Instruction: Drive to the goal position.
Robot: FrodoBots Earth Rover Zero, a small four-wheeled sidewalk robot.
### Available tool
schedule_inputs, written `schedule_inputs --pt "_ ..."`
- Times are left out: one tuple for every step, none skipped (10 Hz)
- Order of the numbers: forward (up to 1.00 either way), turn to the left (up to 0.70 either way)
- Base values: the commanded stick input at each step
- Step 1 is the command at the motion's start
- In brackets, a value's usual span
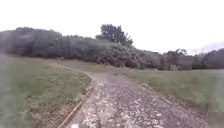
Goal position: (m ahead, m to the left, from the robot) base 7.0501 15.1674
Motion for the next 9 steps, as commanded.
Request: schedule_inputs --pt "0.70 0.35" --pt "0.70 0.35" --pt "0.70 0.35" --pt "0.70 0.35" --pt "0.70 0.35" --pt "0.70 0.35" --pt "0.70 0.00" --pt "0.70 0.00" --pt "0.70 0.00"
